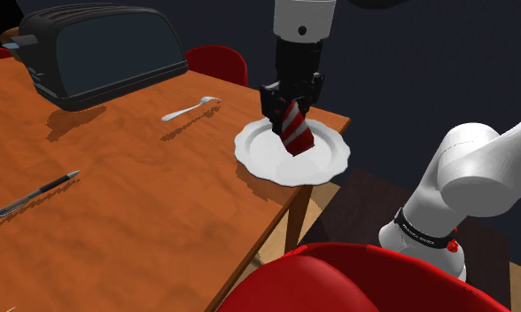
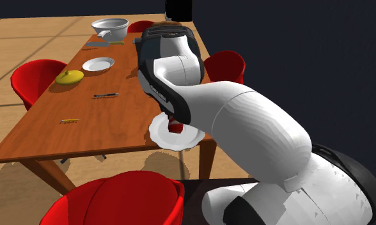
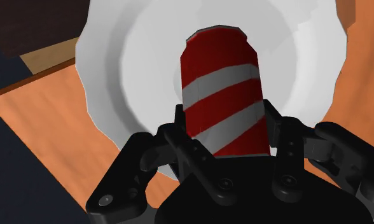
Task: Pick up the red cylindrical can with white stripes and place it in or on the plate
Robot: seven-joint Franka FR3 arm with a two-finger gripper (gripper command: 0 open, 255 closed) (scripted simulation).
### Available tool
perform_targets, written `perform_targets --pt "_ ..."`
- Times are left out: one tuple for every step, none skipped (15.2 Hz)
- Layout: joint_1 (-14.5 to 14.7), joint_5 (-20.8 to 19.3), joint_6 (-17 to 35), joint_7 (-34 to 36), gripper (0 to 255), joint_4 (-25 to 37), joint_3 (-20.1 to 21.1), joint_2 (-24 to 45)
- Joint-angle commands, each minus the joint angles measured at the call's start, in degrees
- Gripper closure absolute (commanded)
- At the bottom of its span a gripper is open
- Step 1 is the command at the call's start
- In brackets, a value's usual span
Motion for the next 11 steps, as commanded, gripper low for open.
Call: perform_targets --pt "0.2 0.3 1.2 0.0 255 -1.9 0.4 0.3" --pt "0.2 0.2 1.2 0.0 255 -1.9 0.4 0.3" --pt "0.3 0.2 1.2 0.0 255 -1.9 0.3 0.3" --pt "0.4 0.2 1.2 0.1 255 -1.9 0.3 0.3" --pt "0.4 0.2 1.2 0.1 255 -1.9 0.3 0.4" --pt "0.4 0.1 1.2 0.1 255 -1.9 0.2 0.4" --pt "0.5 0.1 1.2 0.1 255 -1.9 0.2 0.4" --pt "0.5 0.1 1.2 0.1 255 -1.9 0.2 0.4" --pt "0.5 0.1 1.3 0.1 0 -2.1 0.2 0.3" --pt "0.5 0.1 1.4 0.0 0 -2.4 0.1 0.1" --pt "0.5 0.1 1.4 -0.1 0 -2.4 0.1 0.1"
